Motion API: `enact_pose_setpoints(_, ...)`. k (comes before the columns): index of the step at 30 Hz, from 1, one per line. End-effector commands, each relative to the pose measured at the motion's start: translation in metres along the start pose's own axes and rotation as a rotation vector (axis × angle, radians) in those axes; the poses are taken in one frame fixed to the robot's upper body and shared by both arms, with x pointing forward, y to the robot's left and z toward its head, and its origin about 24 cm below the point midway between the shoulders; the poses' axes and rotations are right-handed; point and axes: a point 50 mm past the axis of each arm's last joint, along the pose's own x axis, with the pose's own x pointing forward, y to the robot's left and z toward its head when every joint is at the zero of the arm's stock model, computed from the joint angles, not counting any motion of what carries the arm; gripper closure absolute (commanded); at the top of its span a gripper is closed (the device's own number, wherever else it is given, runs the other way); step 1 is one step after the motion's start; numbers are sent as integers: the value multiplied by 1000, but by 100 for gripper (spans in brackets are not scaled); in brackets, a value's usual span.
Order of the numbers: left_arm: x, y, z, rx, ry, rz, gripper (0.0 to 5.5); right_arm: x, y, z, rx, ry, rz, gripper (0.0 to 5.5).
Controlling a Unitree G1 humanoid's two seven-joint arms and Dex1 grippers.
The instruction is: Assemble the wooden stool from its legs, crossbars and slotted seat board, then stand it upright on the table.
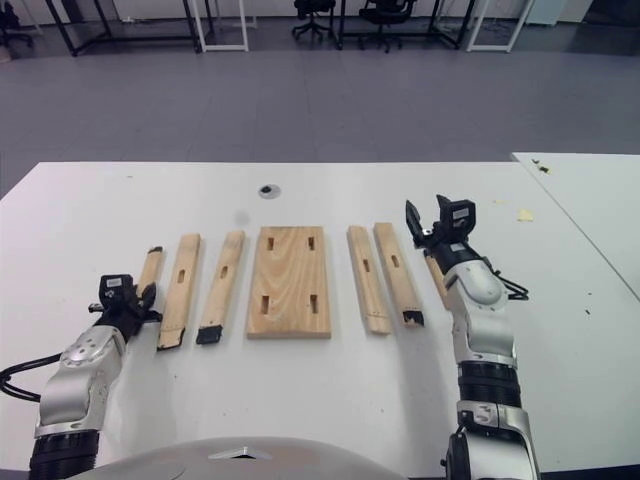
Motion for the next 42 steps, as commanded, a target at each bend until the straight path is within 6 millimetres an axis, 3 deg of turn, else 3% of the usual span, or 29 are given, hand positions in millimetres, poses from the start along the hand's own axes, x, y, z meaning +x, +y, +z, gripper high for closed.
enact_pose_setpoints(1, 6, -37, 89, 49, -391, -213, 420, 35, 34, 64, 250, -141, 240, 246)
enact_pose_setpoints(4, 0, -78, 137, 146, -595, -429, 420, 53, 76, 109, 526, -153, 540, 246)
enact_pose_setpoints(8, -14, -120, 163, 261, -761, -637, 420, 59, 114, 128, 788, -55, 747, 246)
enact_pose_setpoints(11, -20, -136, 171, 325, -826, -712, 420, 56, 124, 141, 889, -45, 816, 246)
enact_pose_setpoints(14, -21, -141, 171, 332, -843, -734, 420, 53, 124, 151, 927, -45, 836, 246)
enact_pose_setpoints(28, -20, -144, 161, 360, -834, -731, 420, 49, 114, 152, 983, -20, 785, 508)
enact_pose_setpoints(34, -16, -137, 154, 373, -798, -689, 420, 50, 112, 154, 950, -48, 751, 510)
enact_pose_setpoints(39, -9, -128, 142, 355, -718, -661, 303, 49, 90, 136, 860, -130, 497, 510)
enact_pose_setpoints(42, -7, -117, 137, 328, -687, -620, 252, 39, 58, 116, 825, -185, 279, 510)
